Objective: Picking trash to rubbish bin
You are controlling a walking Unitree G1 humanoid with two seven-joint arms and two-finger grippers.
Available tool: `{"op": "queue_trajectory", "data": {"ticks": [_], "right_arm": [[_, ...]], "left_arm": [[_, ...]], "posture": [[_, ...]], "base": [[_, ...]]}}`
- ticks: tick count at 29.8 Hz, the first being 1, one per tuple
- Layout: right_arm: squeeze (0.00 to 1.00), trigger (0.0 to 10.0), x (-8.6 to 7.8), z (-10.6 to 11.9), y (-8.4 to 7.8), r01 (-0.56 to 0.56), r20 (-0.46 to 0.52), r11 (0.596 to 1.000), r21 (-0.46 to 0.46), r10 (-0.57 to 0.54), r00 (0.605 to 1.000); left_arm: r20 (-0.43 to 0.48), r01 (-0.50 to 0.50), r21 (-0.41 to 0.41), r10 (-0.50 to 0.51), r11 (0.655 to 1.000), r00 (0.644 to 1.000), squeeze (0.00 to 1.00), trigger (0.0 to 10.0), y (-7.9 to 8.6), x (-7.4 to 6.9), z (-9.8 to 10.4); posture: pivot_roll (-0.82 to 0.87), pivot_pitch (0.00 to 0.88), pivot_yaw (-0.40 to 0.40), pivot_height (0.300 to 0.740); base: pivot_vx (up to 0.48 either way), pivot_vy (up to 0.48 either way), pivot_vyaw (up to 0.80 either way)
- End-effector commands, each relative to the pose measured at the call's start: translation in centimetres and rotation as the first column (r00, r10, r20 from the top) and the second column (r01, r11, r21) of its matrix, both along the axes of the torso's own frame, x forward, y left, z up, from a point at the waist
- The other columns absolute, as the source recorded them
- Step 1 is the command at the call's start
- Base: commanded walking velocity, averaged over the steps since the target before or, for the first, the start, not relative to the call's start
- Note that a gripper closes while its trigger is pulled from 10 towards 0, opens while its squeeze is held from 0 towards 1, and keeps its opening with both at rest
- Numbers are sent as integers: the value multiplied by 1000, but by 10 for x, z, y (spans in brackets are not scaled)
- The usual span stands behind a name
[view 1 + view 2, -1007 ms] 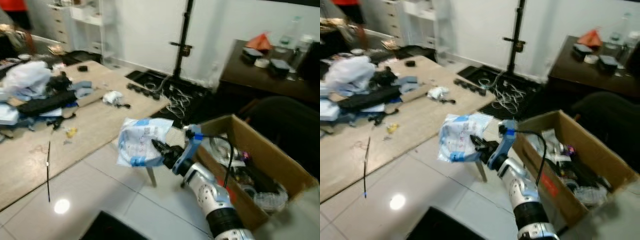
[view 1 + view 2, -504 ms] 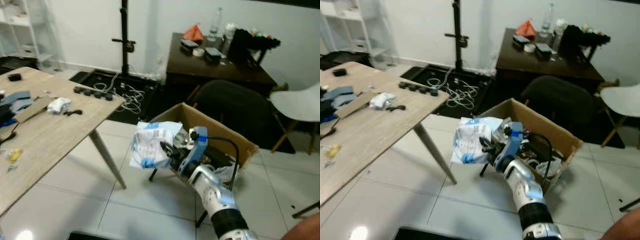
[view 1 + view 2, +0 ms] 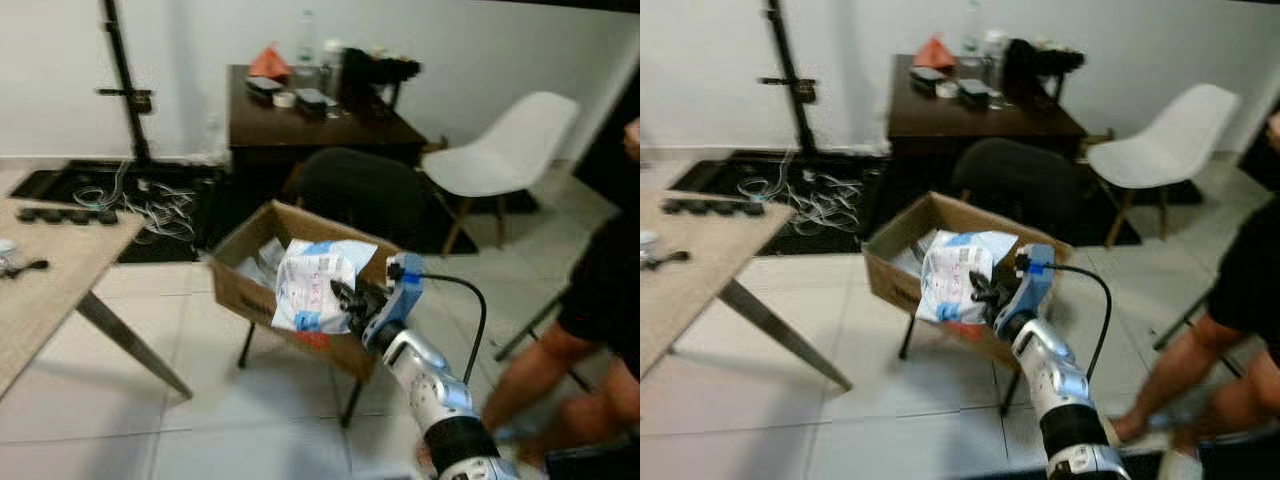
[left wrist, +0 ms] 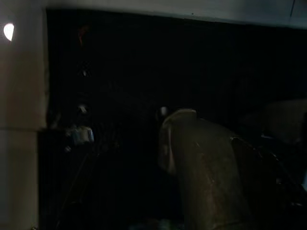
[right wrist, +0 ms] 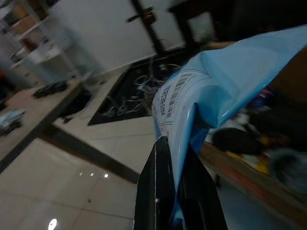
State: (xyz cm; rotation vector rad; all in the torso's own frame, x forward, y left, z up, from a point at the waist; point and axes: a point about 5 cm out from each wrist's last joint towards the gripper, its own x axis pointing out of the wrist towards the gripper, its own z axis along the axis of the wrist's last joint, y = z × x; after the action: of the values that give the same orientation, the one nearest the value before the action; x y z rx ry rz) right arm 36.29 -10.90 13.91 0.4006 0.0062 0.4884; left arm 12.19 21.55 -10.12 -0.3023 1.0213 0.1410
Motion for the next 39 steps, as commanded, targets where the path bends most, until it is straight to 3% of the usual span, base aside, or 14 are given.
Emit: {"op": "queue_trajectory", "data": {"ticks": [1,7,15,25,32,39], "right_arm": [[0,10000,3,1,-6,37,5,999,-29,-37,999],[0,10000,6,7,-7,59,36,997,-41,-58,998],[0,10000,10,17,-3,62,89,998,-9,-61,994],[0,10000,13,18,-6,91,88,995,-34,-88,992],[0,10000,14,17,-7,104,89,993,-49,-100,991],[0,10000,14,20,-7,107,106,993,-43,-101,989]], "left_arm": [[-12,-8,-2,8,1000,1000,0,10000,2,-4,-1],[3,-8,0,8,1000,1000,0,10000,3,0,1],[1,5,1,-5,1000,1000,0,10000,3,0,1],[-2,8,-17,-8,1000,1000,0,10000,1,-2,0],[-2,12,-20,-12,1000,1000,0,10000,0,-2,0],[-3,12,-20,-12,1000,1000,0,10000,0,-3,-1]], "posture": [[-61,124,21,740],[-52,121,19,740],[-44,116,16,740],[-53,119,18,740],[-53,125,18,740],[-51,129,15,740]], "base": [[0,0,-781],[0,0,-740],[0,0,0],[361,0,0],[394,0,-734],[393,0,0]]}}
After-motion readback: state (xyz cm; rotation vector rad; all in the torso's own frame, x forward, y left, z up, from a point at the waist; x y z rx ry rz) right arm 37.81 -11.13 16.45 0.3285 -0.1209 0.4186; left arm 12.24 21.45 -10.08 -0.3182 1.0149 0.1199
